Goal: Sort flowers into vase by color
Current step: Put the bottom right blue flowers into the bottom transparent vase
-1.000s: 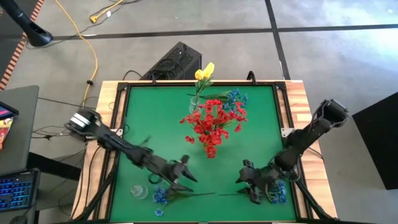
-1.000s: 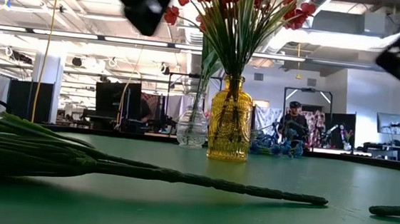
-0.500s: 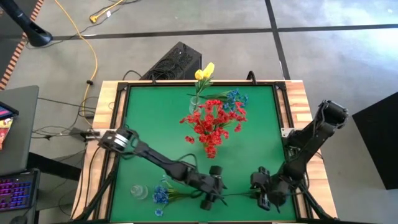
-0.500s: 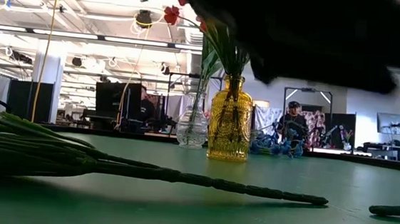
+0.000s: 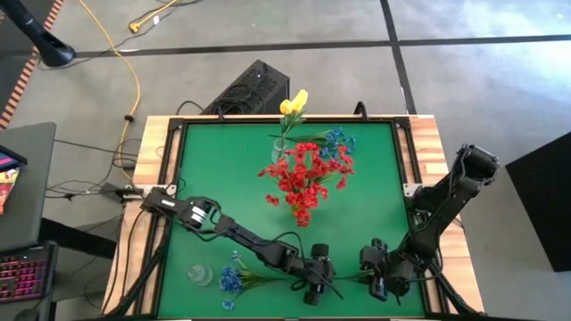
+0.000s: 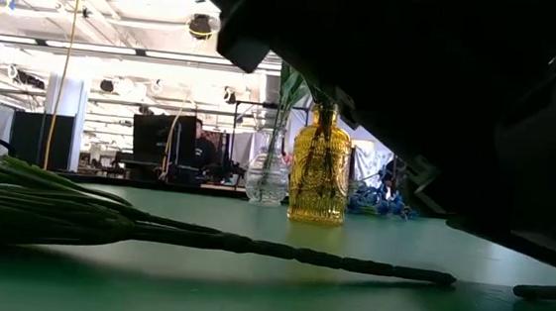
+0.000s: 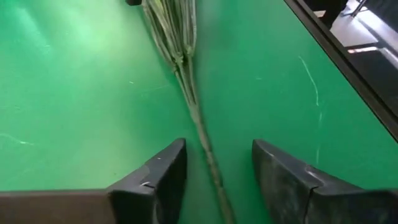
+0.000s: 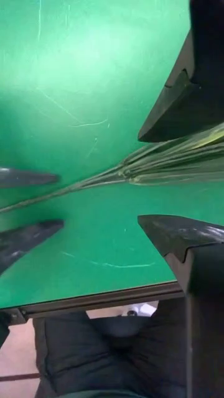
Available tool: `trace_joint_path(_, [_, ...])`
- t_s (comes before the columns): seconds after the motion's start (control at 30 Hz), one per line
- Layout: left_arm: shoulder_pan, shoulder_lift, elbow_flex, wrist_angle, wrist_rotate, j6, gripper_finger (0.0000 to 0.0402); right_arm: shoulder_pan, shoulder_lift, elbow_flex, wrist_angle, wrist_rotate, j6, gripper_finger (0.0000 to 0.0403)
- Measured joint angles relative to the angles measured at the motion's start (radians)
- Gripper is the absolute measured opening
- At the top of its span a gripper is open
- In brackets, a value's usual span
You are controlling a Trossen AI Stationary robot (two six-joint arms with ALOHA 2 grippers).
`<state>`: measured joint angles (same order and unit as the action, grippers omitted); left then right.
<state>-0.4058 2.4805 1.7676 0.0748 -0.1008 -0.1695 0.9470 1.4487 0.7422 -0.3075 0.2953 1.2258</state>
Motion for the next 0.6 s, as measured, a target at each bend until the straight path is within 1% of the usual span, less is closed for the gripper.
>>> trace_joint_path(0.1, [0.003,-0.002,0.0,-0.004,0.001,0.01,0.0133,0.0,0.0,0.0,-0.012,0.0,-0.001,0.0228])
trace_joint_path(0.17, [0.003,-0.004,-0.001,-0.008,-0.008,0.022,0.0096,0.0,0.0,0.0,-0.025,0.0,-0.001,0.0228])
trace_joint_path(0.27, [0.005,-0.004,-0.001,-0.013,-0.02,0.023,0.003,0.0,0.0,0.0,-0.029,0.0,-0.001,0.0228])
trace_joint_path(0.3, [0.005,-0.005,-0.001,-0.015,-0.024,0.023,0.0016,0.0,0.0,0.0,-0.028,0.0,0.0,0.0228])
trace_joint_path(0.43, [0.005,-0.011,-0.001,-0.035,-0.031,0.03,0.0009,-0.005,-0.004,0.0,-0.029,-0.001,0.012,0.0227])
trace_joint_path(0.53, [0.005,-0.038,-0.004,-0.087,-0.039,0.067,0.0004,-0.008,-0.027,0.0,-0.028,-0.001,0.009,0.0218])
trace_joint_path(0.6, [0.004,-0.066,-0.008,-0.138,-0.062,0.103,0.0003,-0.011,-0.05,0.0,-0.025,-0.001,-0.017,0.021])
